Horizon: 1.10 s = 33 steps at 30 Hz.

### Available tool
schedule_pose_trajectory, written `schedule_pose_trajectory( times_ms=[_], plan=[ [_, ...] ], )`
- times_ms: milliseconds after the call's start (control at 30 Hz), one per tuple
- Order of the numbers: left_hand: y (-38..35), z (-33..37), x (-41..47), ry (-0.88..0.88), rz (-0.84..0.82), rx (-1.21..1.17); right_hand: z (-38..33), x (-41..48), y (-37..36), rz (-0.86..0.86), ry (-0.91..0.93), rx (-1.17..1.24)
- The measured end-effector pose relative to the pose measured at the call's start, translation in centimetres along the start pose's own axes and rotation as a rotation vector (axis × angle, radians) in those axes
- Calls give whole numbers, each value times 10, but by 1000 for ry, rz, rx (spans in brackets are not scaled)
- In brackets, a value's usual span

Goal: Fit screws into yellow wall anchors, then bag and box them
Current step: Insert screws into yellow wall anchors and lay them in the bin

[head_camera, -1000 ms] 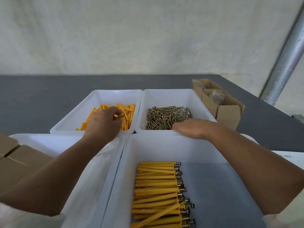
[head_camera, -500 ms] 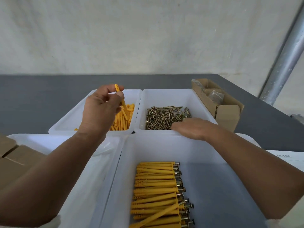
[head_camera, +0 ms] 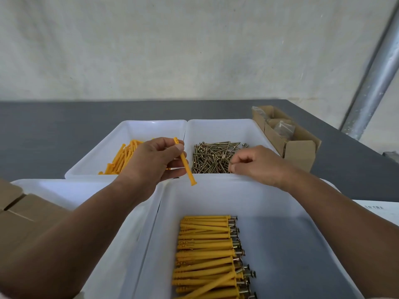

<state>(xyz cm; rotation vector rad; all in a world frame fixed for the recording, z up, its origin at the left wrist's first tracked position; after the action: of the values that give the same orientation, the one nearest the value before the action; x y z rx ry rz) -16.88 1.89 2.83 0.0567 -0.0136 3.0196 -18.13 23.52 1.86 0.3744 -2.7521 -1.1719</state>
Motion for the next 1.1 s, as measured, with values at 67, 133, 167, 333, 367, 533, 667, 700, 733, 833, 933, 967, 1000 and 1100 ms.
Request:
schedule_pose_trajectory(
  times_ms=[67,133,167,333,367,533,667,700,733,833,933,967,1000,1100],
  plan=[
    [-5,-1,0,8,-40,21,-3,-1,12,113,43,37],
    [-10,-1,-1,13,-72,17,-8,-3,23,206,73,59],
    [-12,-2,-2,17,-78,4,-12,-4,28,234,83,90],
    [-6,-9,0,67,-12,-93,-37,-8,27,168,156,513],
    [-3,-11,1,84,10,-116,-42,-9,24,139,163,580],
    [9,-17,4,130,76,-222,-59,-13,13,71,183,708],
    [11,-21,5,153,99,-288,-62,-14,12,102,188,705],
    [10,-22,6,158,95,-294,-62,-14,12,118,187,692],
    [10,-22,6,163,92,-297,-61,-14,13,132,186,682],
    [11,-23,6,173,96,-302,-59,-12,14,167,182,662],
    [13,-23,6,175,112,-318,-57,-11,17,201,177,656],
    [14,-23,6,178,121,-327,-56,-11,18,212,174,656],
    [14,-24,5,183,130,-338,-54,-11,19,224,170,657],
    [15,-25,4,201,155,-362,-50,-11,22,261,155,667]
  ],
)
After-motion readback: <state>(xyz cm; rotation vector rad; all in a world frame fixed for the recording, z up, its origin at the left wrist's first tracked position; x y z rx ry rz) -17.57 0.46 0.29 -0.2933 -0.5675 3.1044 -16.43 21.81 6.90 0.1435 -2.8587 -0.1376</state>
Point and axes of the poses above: each hand's wrist, its own x-axis towards the middle knuckle, its own y-axis out of the back of the hand, z = x × y, the point moved 10 cm from there along x, towards the middle knuckle, and after that the axes turned 5 degrees about -z, right-handed, at the moved point
